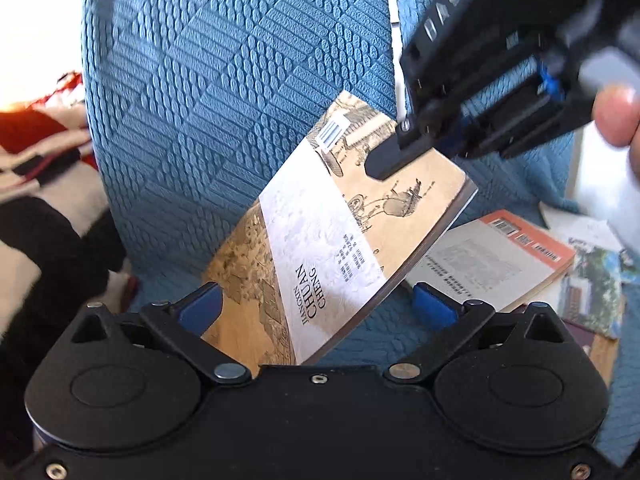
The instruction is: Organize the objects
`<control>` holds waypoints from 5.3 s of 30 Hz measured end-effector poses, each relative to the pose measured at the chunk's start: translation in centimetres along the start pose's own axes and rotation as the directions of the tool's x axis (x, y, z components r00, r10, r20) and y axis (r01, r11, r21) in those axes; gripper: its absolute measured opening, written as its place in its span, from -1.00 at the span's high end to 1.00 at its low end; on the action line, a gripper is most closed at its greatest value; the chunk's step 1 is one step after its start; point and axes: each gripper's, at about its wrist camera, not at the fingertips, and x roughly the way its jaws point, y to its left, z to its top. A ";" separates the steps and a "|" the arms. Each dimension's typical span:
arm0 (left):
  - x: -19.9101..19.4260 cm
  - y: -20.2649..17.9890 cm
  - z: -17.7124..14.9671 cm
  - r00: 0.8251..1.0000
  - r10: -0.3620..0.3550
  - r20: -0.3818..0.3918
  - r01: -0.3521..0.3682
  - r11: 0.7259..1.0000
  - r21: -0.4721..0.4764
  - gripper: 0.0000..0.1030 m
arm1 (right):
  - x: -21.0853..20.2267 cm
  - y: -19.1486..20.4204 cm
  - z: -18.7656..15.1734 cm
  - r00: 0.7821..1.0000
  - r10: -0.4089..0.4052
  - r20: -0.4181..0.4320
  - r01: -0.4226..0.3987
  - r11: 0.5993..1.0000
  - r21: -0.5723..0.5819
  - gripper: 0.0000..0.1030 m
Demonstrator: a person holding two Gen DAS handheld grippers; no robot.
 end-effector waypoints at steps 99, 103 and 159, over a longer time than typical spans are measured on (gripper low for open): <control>3.4 12.8 -11.9 0.796 -0.434 0.423 0.328 -0.279 -0.903 -0.14 | 5.7 5.9 5.7 0.999 0.015 -0.046 -0.011 0.997 0.074 0.77; 3.1 12.8 -12.6 0.781 -0.436 0.446 0.325 -0.326 -0.888 -0.14 | 5.9 5.4 5.9 0.999 0.021 -0.048 -0.016 0.995 0.095 0.77; -0.8 16.6 -5.8 0.908 -0.397 0.133 0.264 0.297 -0.918 0.71 | -7.1 3.1 -10.2 0.989 0.009 0.148 0.002 0.997 -0.076 0.65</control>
